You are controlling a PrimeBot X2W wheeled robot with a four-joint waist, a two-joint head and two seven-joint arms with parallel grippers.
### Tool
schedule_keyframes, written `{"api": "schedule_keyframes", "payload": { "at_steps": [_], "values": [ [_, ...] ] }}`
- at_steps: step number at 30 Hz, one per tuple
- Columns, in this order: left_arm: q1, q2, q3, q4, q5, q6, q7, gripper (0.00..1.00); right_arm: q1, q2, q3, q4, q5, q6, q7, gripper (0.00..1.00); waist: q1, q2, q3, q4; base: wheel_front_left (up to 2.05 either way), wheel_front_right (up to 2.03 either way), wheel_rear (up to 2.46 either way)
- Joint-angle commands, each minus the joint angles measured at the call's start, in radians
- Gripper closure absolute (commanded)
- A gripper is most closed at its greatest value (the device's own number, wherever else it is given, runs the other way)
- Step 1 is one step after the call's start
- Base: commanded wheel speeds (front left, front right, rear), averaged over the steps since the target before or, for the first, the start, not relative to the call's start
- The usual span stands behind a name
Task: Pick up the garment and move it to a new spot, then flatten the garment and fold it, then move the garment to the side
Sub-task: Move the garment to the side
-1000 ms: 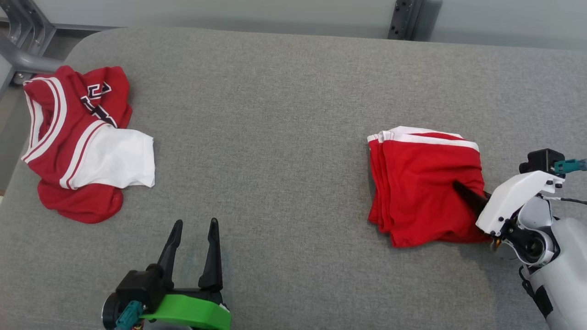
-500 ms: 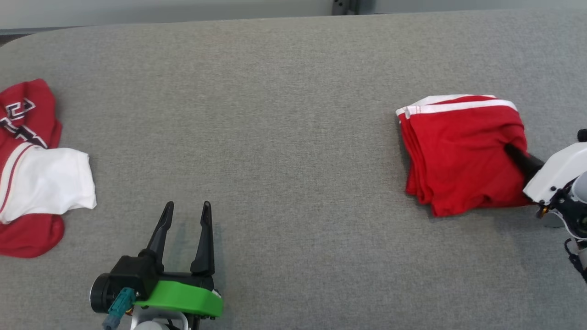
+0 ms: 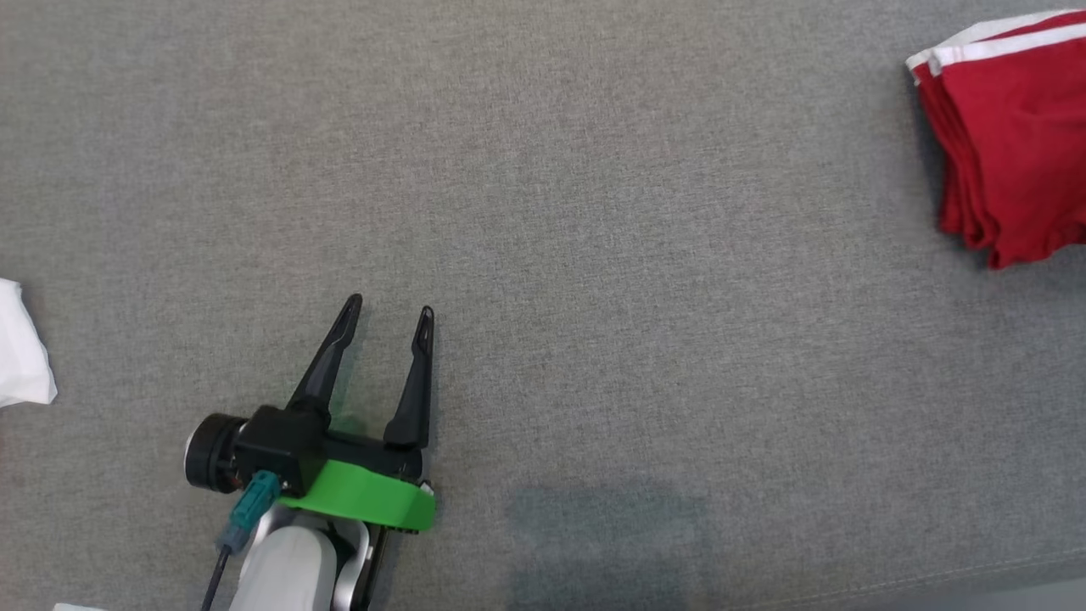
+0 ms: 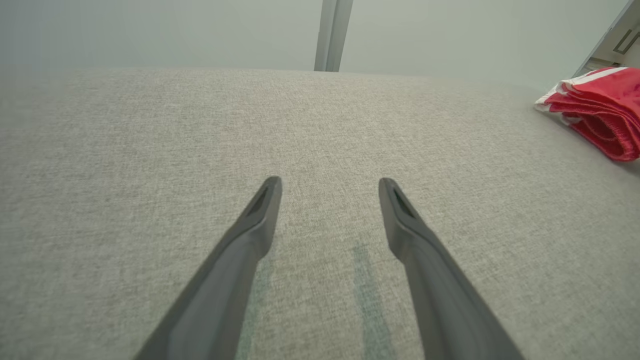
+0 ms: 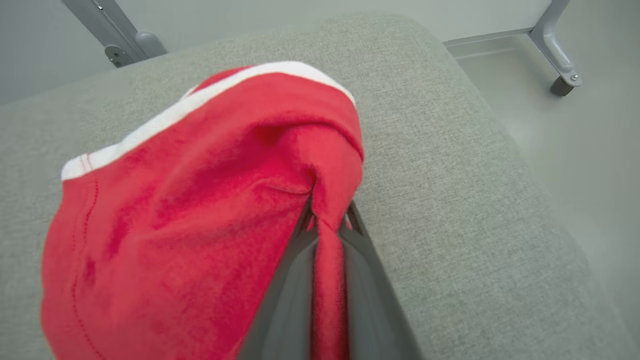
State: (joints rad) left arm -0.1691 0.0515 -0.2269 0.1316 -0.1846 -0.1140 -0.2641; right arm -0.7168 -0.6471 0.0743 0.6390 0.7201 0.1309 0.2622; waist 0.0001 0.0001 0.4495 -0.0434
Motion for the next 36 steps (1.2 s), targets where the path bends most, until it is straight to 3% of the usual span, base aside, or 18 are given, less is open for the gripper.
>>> {"api": "schedule_keyframes", "payload": {
  "at_steps": [1, 8, 9, 10, 18, 26, 36],
  "values": [
    [-0.022, 0.005, 0.001, -0.008, -0.002, -0.005, 0.0, 0.0, -0.026, -0.025, -0.009, 0.018, -0.023, 0.0, 0.0, 1.0, -0.0001, -0.0001, 0.066, -0.008, 0.0, 0.0, 0.0],
    [-0.008, 0.006, 0.031, -0.011, 0.0, -0.007, 0.0, 0.0, -0.104, -0.089, -0.038, 0.143, -0.147, 0.0, -0.025, 1.0, -0.0001, -0.0001, 0.081, 0.013, 0.0, 0.0, 0.0],
    [-0.007, 0.006, 0.037, -0.012, 0.0, -0.007, 0.0, 0.0, -0.116, -0.094, -0.045, 0.158, -0.175, 0.0, -0.048, 0.55, -0.0001, -0.0001, 0.082, 0.013, 0.0, 0.0, 0.0],
    [-0.007, 0.006, 0.04, -0.011, 0.0, -0.008, 0.0, 0.0, -0.121, -0.091, -0.046, 0.171, -0.201, 0.0, -0.069, 0.0, -0.0001, -0.0001, 0.08, 0.014, 0.0, 0.0, 0.0],
    [0.014, 0.002, 0.057, -0.004, -0.023, -0.001, 0.0, 0.0, -0.135, -0.06, -0.065, 0.162, -0.347, 0.0, -0.309, 0.0, -0.0001, -0.0001, -0.006, 0.023, 0.0, 0.0, 0.0],
    [0.105, 0.0, 0.079, 0.025, -0.086, 0.031, 0.0, 0.0, 0.082, 0.028, -0.086, -0.015, -0.397, -0.001, -0.462, 0.0, -0.0001, -0.0001, -0.215, 0.053, 0.0, 0.0, 0.0],
    [0.234, 0.0, 0.113, 0.06, -0.086, 0.047, 0.0, 0.0, 0.512, 0.272, -0.216, -0.254, -0.531, 0.0, -0.52, 0.0, -0.0001, -0.0001, -0.405, 0.103, 0.0, 0.0, 0.0]
  ]
}}
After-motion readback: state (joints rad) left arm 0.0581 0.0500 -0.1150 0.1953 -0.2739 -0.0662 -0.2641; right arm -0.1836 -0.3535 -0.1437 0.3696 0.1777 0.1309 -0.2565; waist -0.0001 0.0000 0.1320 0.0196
